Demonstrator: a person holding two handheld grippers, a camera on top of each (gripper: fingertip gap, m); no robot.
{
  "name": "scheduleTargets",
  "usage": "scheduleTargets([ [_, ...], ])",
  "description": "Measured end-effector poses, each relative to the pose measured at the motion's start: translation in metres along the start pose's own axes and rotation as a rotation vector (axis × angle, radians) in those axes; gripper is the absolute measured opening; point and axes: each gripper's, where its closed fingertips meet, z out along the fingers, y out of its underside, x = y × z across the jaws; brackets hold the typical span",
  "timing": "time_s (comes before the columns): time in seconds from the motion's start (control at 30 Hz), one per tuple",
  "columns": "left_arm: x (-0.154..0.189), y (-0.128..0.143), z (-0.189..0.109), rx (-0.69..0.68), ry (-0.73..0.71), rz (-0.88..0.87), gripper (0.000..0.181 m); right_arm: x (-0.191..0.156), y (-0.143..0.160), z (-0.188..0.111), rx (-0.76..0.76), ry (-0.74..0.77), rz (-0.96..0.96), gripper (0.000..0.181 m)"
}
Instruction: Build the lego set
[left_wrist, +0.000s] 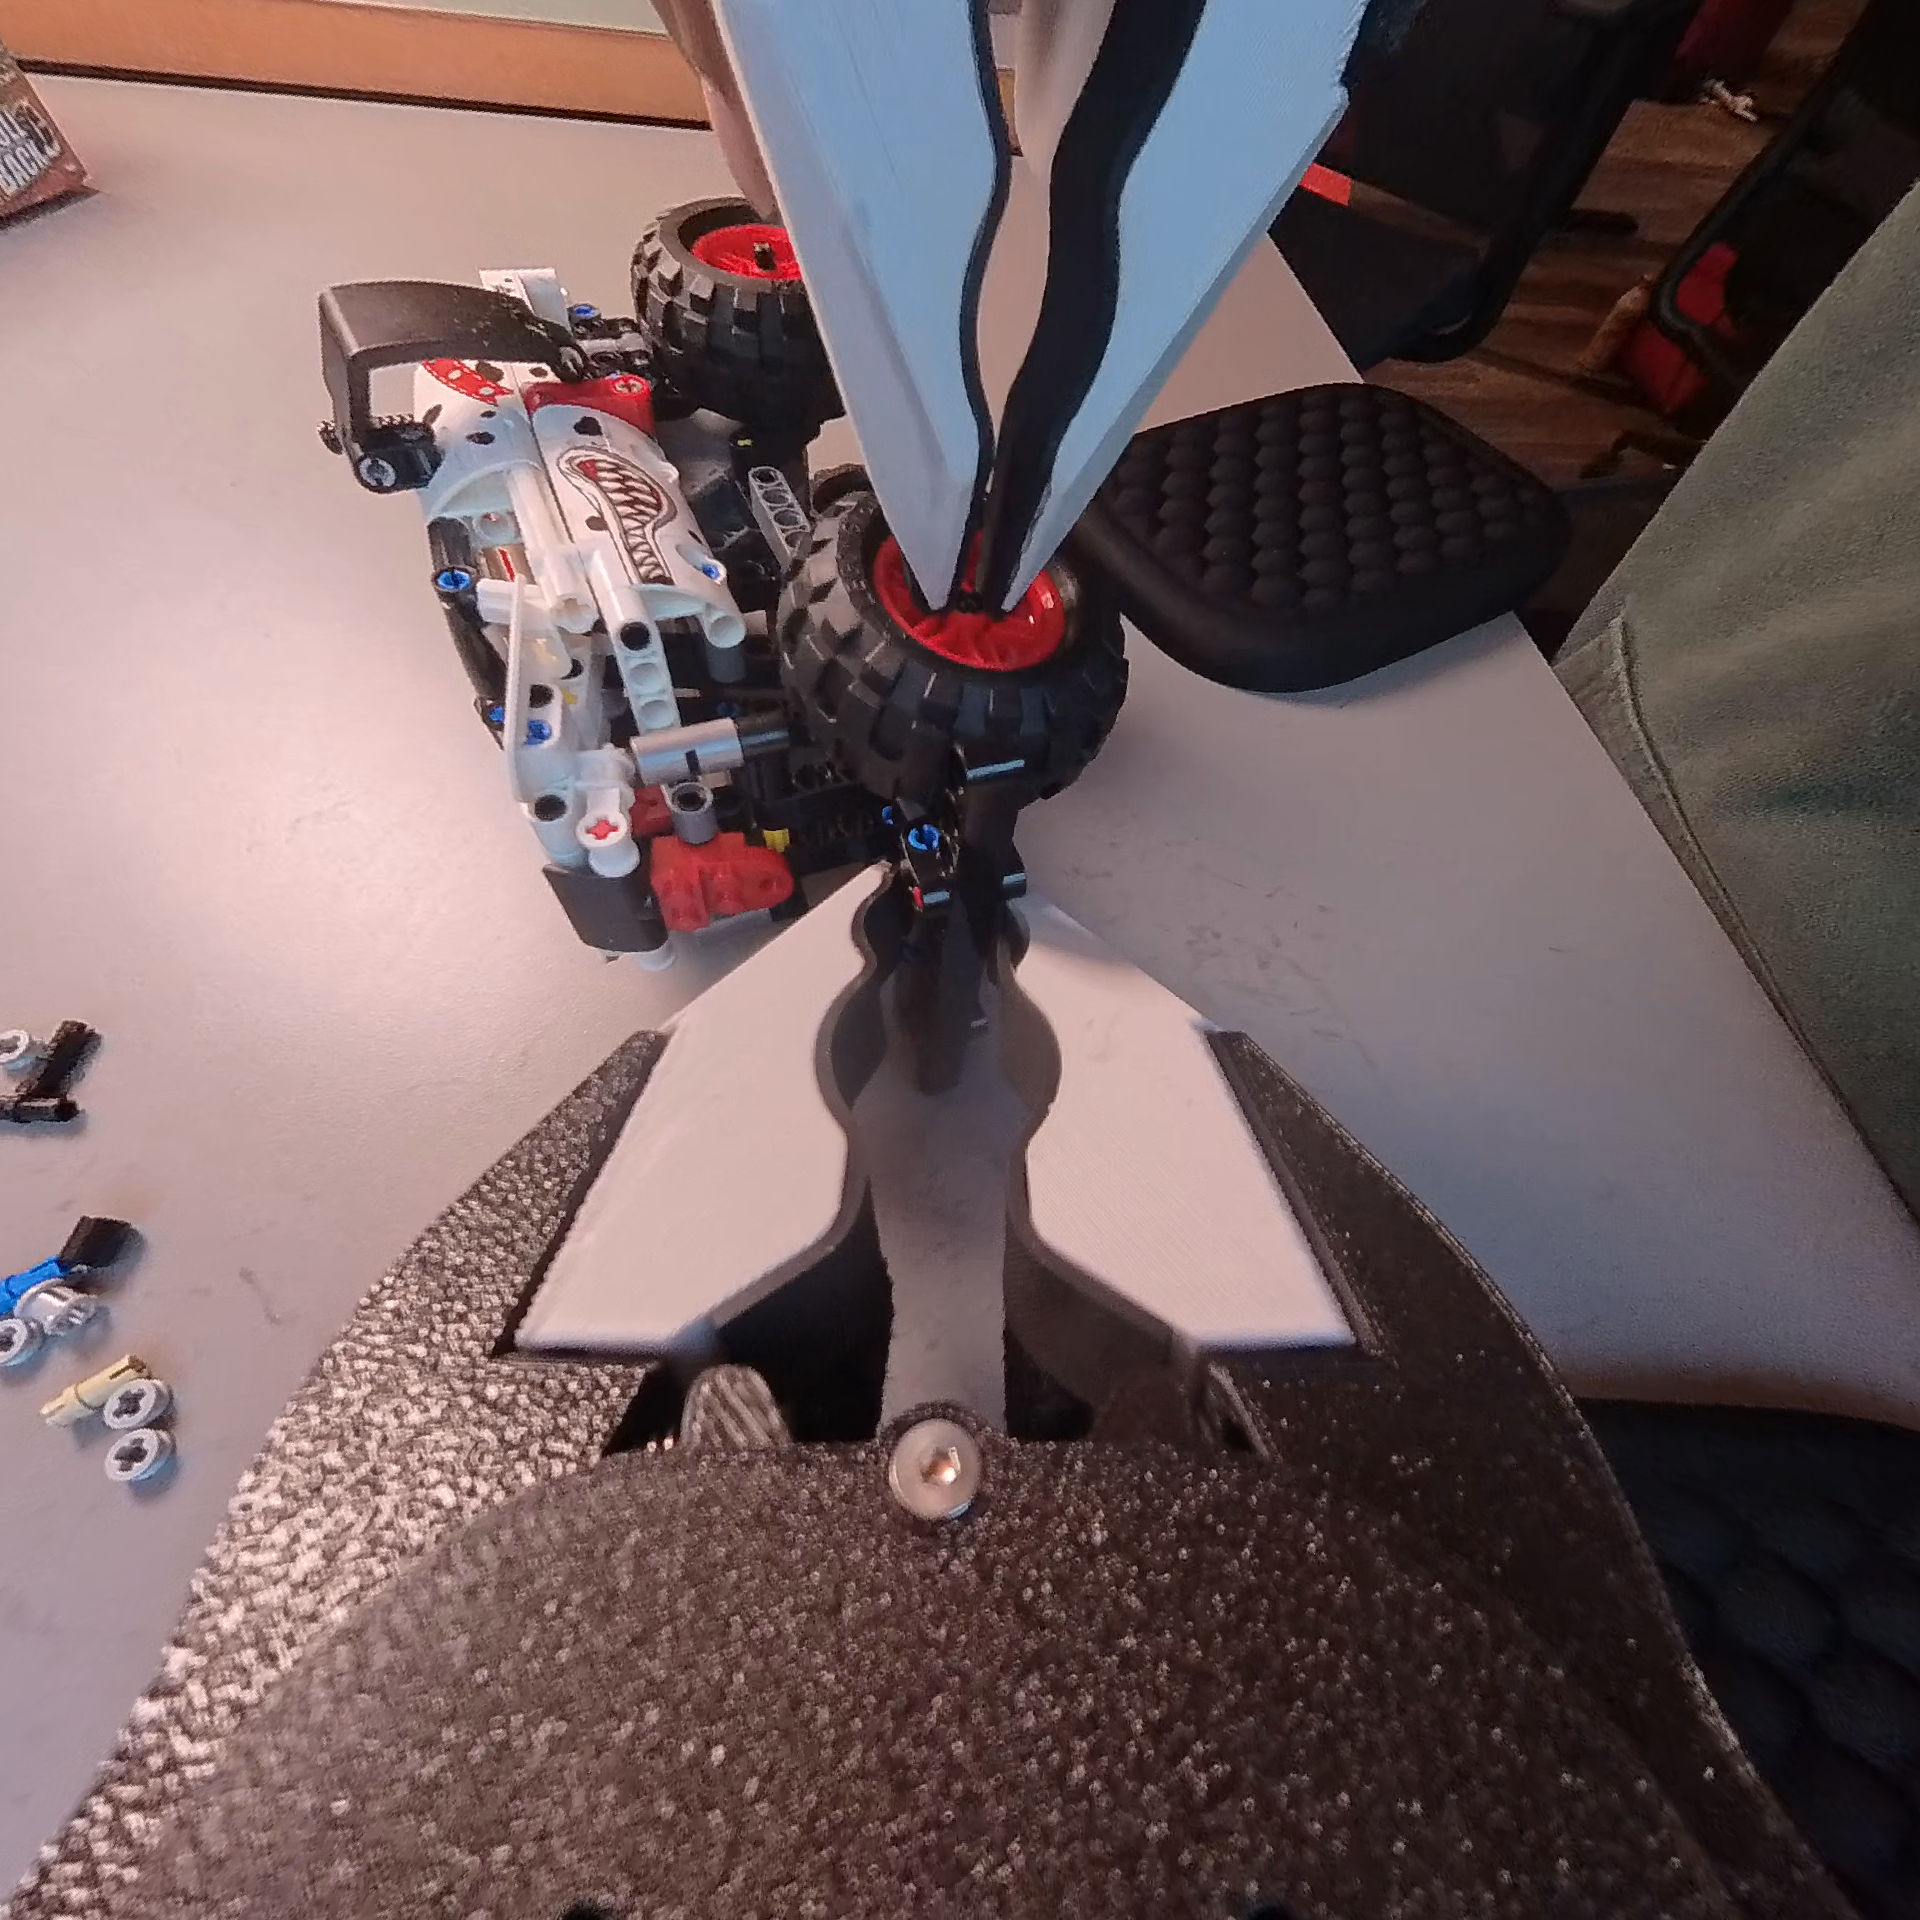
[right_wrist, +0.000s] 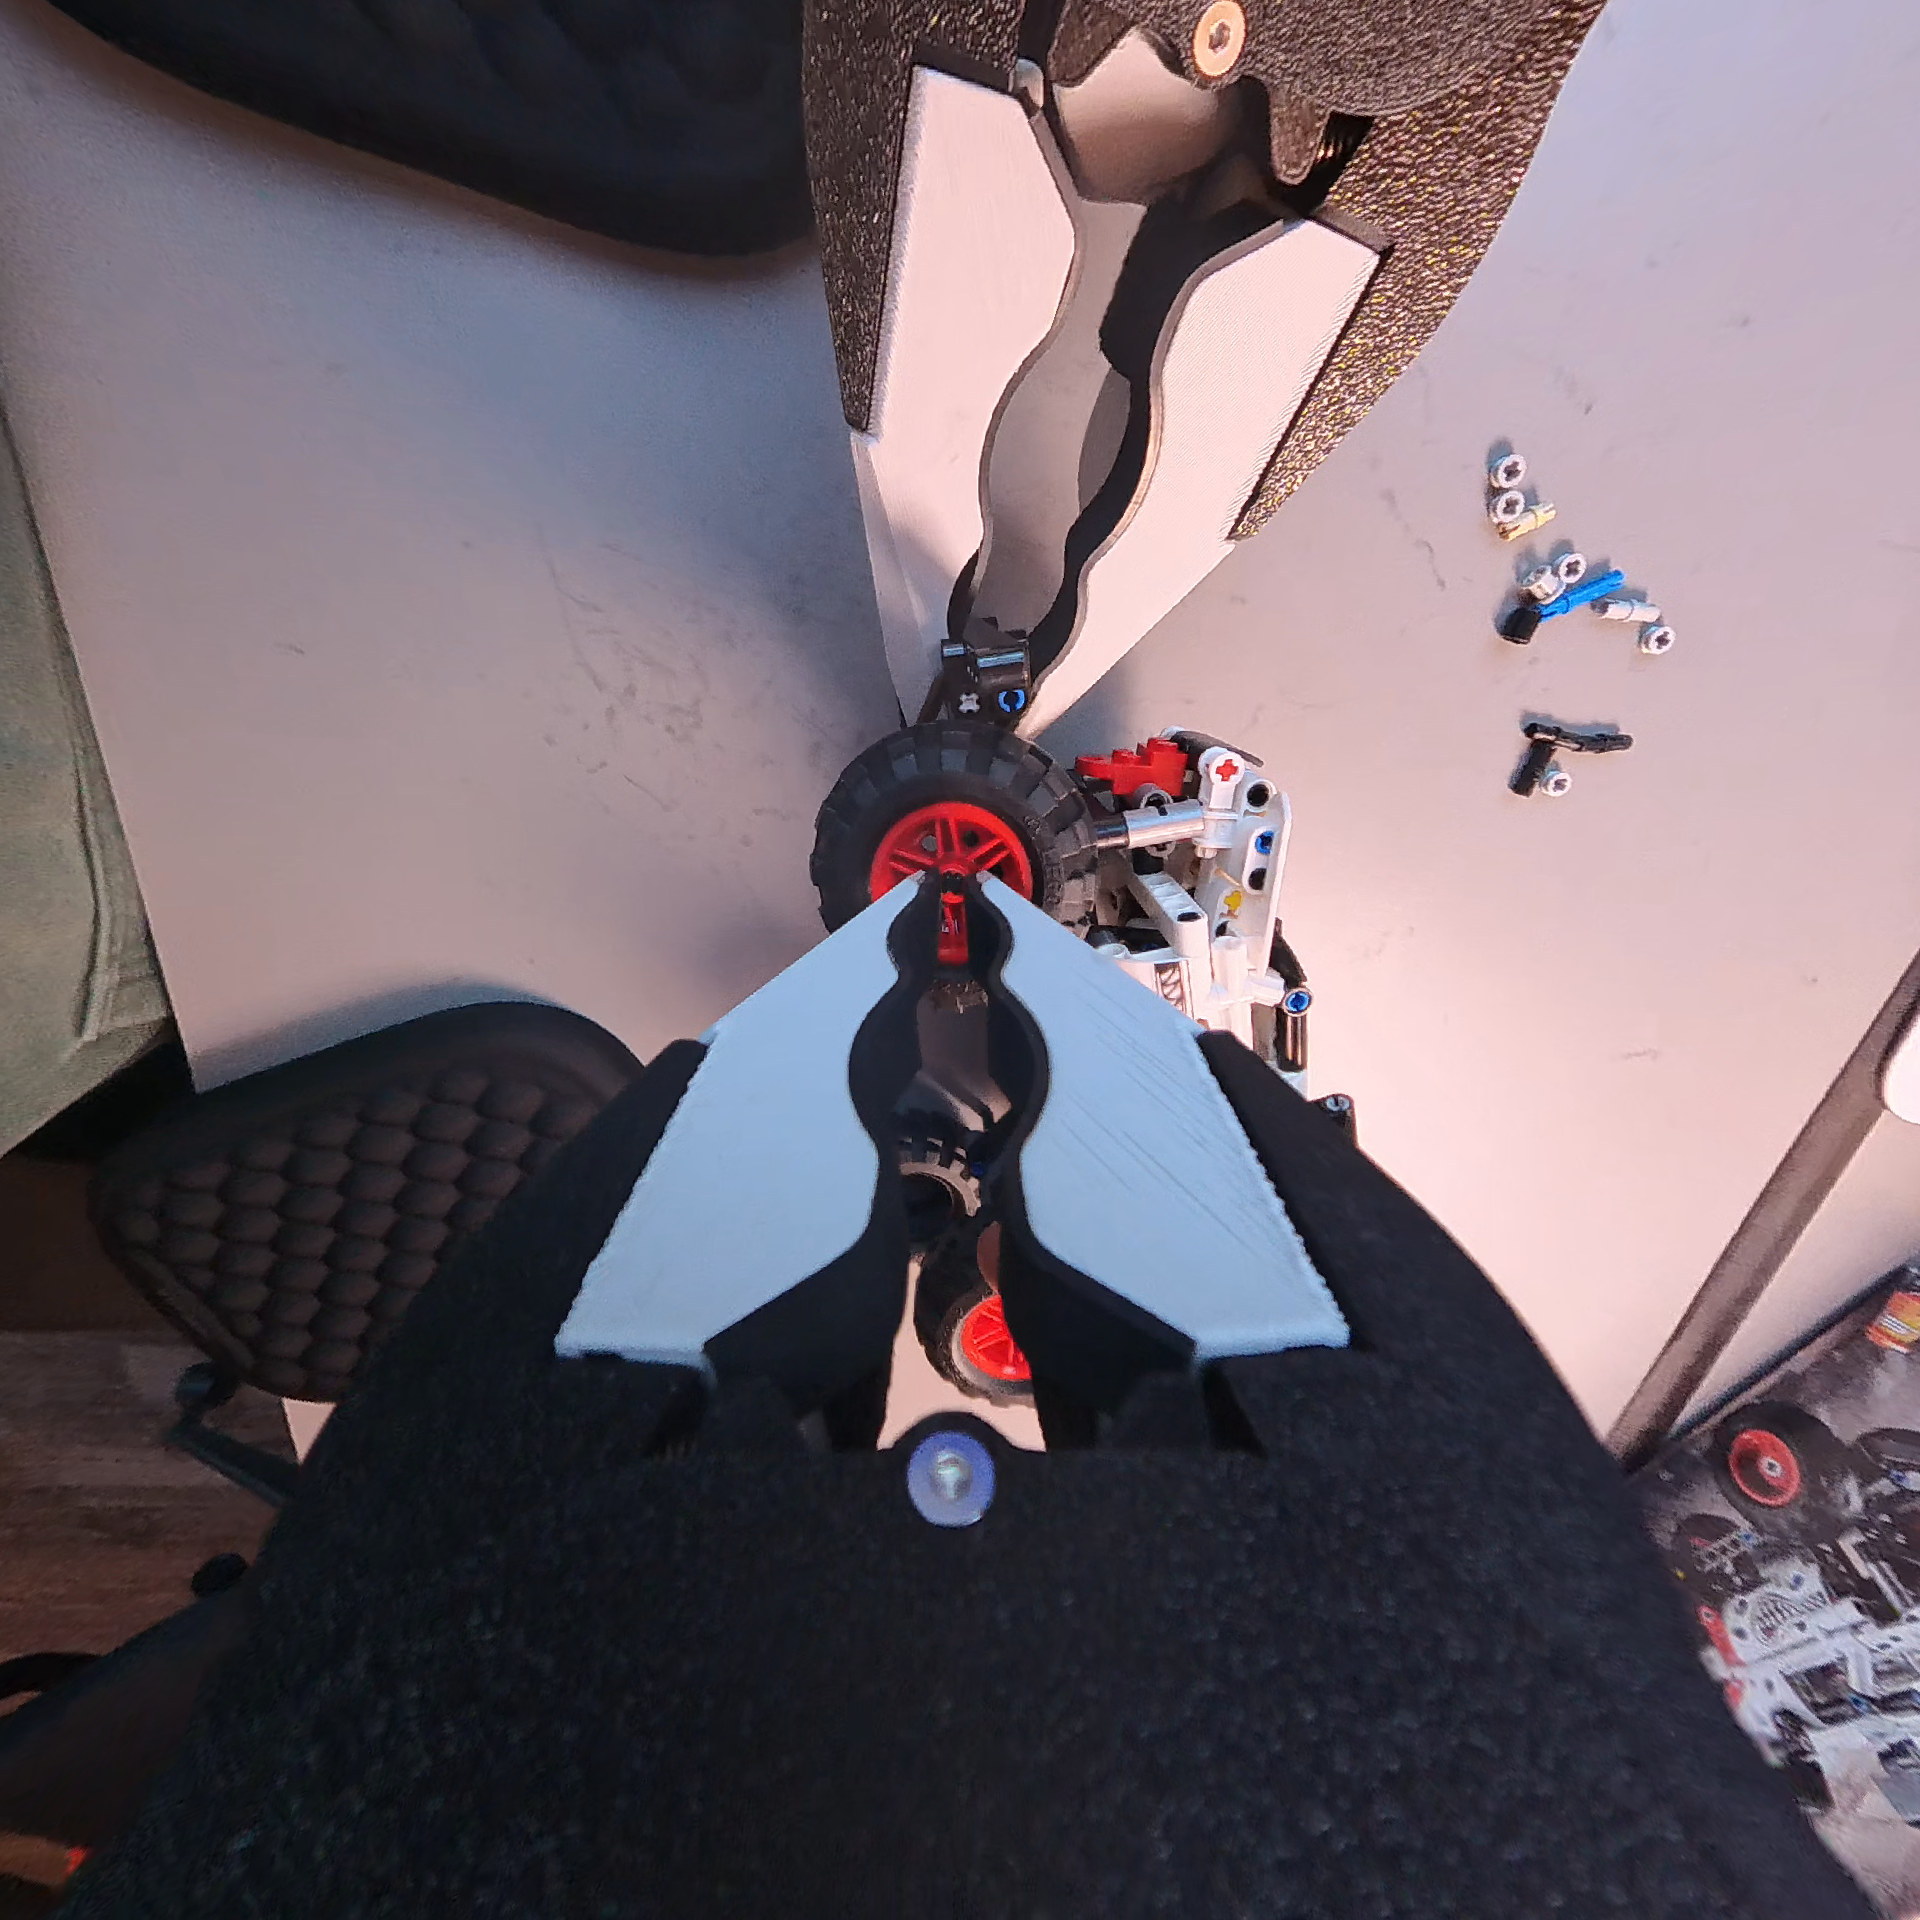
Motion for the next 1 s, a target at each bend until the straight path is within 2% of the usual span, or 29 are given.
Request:
scheduleTargets([
  [0.2, 0.000, 0.001, 0.000, -0.004, -0.002, 0.008, 0.012, 0.001, 0.001, -0.003, 0.076, 0.048, 0.010, 0.004],
  [0.37, 0.000, 0.000, 0.000, 0.008, 0.000, 0.007, 0.012, -0.002, 0.009, -0.021, 0.145, 0.066, 0.058, 0.029],
  [0.53, 0.000, 0.000, 0.000, 0.010, -0.005, 0.011, 0.013, -0.008, 0.011, -0.012, 0.152, 0.051, 0.116, 0.057],
  [0.6, 0.000, 0.002, 0.000, 0.004, -0.013, 0.018, 0.015, -0.003, 0.006, -0.012, 0.155, 0.070, 0.129, 0.057],
  [0.7, 0.000, 0.004, -0.003, -0.004, -0.022, 0.033, 0.030, -0.002, 0.004, -0.007, 0.112, 0.056, 0.150, 0.055],
  [0.73, -0.001, 0.006, -0.004, -0.009, -0.028, 0.036, 0.029, -0.002, 0.006, -0.003, 0.079, 0.057, 0.137, 0.054],
  [0.8, -0.001, 0.010, -0.006, -0.030, -0.028, 0.042, 0.014, 0.001, 0.006, -0.002, 0.041, 0.068, 0.101, 0.051],
  [1.0, -0.002, 0.010, -0.005, -0.031, -0.031, 0.030, 0.013, 0.001, 0.009, 0.004, -0.040, 0.005, 0.042, 0.047],
])
